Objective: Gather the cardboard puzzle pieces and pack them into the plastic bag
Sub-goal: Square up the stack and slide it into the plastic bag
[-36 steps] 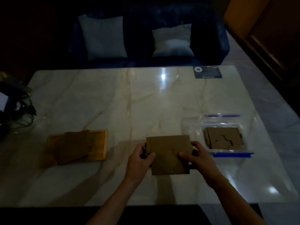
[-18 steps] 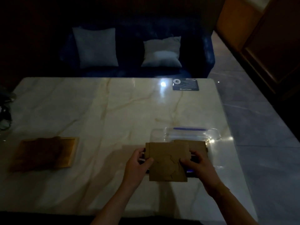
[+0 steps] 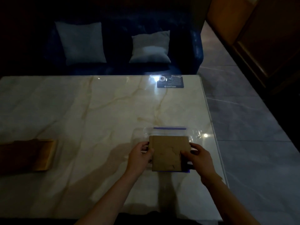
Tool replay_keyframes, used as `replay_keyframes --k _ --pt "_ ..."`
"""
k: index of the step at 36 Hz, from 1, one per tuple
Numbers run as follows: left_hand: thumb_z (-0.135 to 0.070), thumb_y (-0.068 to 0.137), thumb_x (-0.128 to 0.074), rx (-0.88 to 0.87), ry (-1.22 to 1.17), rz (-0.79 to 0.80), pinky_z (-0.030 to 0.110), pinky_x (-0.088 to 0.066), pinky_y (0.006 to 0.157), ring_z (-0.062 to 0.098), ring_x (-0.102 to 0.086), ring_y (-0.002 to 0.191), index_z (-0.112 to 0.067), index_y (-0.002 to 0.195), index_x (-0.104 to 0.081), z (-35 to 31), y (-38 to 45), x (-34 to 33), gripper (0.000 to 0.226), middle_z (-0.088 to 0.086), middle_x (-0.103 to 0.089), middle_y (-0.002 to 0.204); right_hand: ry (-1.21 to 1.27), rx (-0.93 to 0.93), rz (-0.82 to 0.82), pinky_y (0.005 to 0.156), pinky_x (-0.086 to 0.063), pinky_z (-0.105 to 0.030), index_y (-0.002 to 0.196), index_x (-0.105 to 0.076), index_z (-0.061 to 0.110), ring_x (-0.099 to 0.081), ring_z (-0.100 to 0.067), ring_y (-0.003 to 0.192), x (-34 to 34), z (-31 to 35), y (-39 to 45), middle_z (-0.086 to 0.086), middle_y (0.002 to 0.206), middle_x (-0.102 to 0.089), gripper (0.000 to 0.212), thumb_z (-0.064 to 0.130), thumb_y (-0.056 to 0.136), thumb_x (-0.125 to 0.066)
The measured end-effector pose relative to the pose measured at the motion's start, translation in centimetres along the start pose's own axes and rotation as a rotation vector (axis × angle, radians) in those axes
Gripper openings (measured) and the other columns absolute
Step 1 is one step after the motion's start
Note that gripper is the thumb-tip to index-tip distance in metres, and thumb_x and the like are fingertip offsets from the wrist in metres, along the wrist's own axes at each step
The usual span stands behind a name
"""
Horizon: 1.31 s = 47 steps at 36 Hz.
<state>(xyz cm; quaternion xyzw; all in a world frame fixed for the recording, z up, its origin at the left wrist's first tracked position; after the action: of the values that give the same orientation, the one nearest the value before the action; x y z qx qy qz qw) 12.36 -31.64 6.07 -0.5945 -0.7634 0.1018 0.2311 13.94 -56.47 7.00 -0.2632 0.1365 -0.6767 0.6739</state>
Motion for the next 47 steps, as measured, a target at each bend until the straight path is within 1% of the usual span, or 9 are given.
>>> replay_keyframes --k 5,11,15,18,22,28,32,41,47 --pt "-0.019 0.087 -0.065 0.033 0.145 0.02 0.045 -0.058 0.083 0.023 -0.066 0.096 -0.018 0.115 -0.06 -0.3 2.2 -1.7 0.028 0.006 -0.065 0.11 -0.026 -0.043 -0.081 0.07 -0.058 -0.03 0.134 -0.054 0.018 -0.068 -0.018 0.09 1.0 -0.7 2.0 -0.009 0.115 -0.068 0.051 0.02 0.086 -0.072" --pt "-0.023 0.087 -0.063 0.042 0.293 0.036 0.028 -0.051 0.072 0.015 -0.061 0.089 -0.02 0.11 -0.058 -0.7 4.7 -3.3 0.024 -0.001 -0.063 0.104 -0.157 -0.049 -0.136 0.072 -0.057 -0.028 0.133 -0.054 0.019 -0.067 -0.017 0.09 1.3 -1.4 4.5 0.0 0.105 -0.066 0.051 0.027 0.085 -0.072" --pt "-0.024 0.088 -0.062 0.08 0.345 0.055 0.025 -0.048 0.067 0.014 -0.06 0.087 -0.025 0.101 -0.055 0.2 5.5 -4.1 0.015 -0.004 -0.061 0.098 -0.278 -0.066 -0.146 0.088 -0.057 -0.04 0.131 -0.056 0.017 -0.066 -0.021 0.095 1.0 -2.0 5.8 -0.003 0.111 -0.066 0.048 0.03 0.087 -0.069" --pt "-0.025 0.09 -0.059 0.094 0.398 0.054 0.032 -0.054 0.076 0.014 -0.06 0.086 -0.022 0.106 -0.056 0.8 5.7 -4.5 0.017 -0.006 -0.06 0.096 -0.348 -0.042 -0.15 0.072 -0.05 -0.021 0.099 -0.062 0.026 -0.06 -0.008 0.078 0.4 -2.0 6.2 0.007 0.088 -0.062 0.011 0.028 0.089 -0.066" --pt "-0.023 0.09 -0.057 0.083 0.436 0.064 0.035 -0.056 0.076 0.016 -0.063 0.09 -0.022 0.108 -0.057 1.2 5.6 -5.1 0.018 -0.005 -0.066 0.101 -0.403 -0.032 -0.186 0.055 -0.037 -0.009 0.069 -0.05 0.034 -0.055 -0.001 0.063 -0.4 -2.3 6.5 0.015 0.069 -0.056 0.029 0.019 0.09 -0.064" --pt "-0.011 0.089 -0.053 0.079 0.602 0.052 0.037 -0.053 0.081 0.027 -0.061 0.1 -0.014 0.128 -0.052 1.3 6.3 -5.7 0.04 0.012 -0.06 0.115 -0.5 -0.132 -0.156 0.065 -0.042 -0.021 0.091 -0.066 0.012 -0.061 -0.017 0.076 -1.2 -3.9 7.4 -0.003 0.083 -0.064 0.013 0.018 0.095 -0.055" --pt "-0.01 0.091 -0.05 0.148 0.709 0.092 0.037 -0.051 0.083 0.031 -0.059 0.105 -0.011 0.127 -0.05 2.2 6.4 -6.0 0.036 0.016 -0.051 0.124 -0.581 -0.139 -0.144 0.056 -0.039 -0.018 0.093 -0.069 0.009 -0.055 -0.013 0.067 -1.3 -3.9 7.7 -0.008 0.086 -0.067 0.016 0.016 0.096 -0.055" --pt "-0.012 0.089 -0.054 0.197 0.782 0.1 0.032 -0.042 0.076 0.032 -0.058 0.107 -0.01 0.123 -0.05 3.1 6.1 -6.3 0.034 0.013 -0.046 0.128 -0.748 -0.135 -0.119 0.093 -0.052 -0.037 0.112 -0.063 0.006 -0.064 -0.024 0.097 -1.2 -4.1 7.3 -0.013 0.118 -0.06 0.024 0.022 0.098 -0.051" --pt "-0.008 0.091 -0.051 0.198 0.794 0.063 0.035 -0.05 0.08 0.029 -0.06 0.102 -0.01 0.12 -0.051 3.1 5.8 -6.2 0.029 0.012 -0.048 0.126 -0.722 -0.096 -0.123 0.083 -0.045 -0.027 0.106 -0.062 0.009 -0.052 -0.014 0.08 -1.3 -4.0 7.2 -0.012 0.123 -0.054 0.019 0.023 0.099 -0.051"
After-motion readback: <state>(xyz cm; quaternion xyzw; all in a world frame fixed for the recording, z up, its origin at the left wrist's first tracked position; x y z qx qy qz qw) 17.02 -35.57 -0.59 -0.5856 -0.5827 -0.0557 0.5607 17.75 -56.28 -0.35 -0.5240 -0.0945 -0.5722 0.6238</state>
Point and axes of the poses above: each hand's wrist, its own y-axis towards the middle knuckle, its own x-axis out of the back of the hand, z = x × y, the point moved 9 cm from there along y, towards the middle knuckle
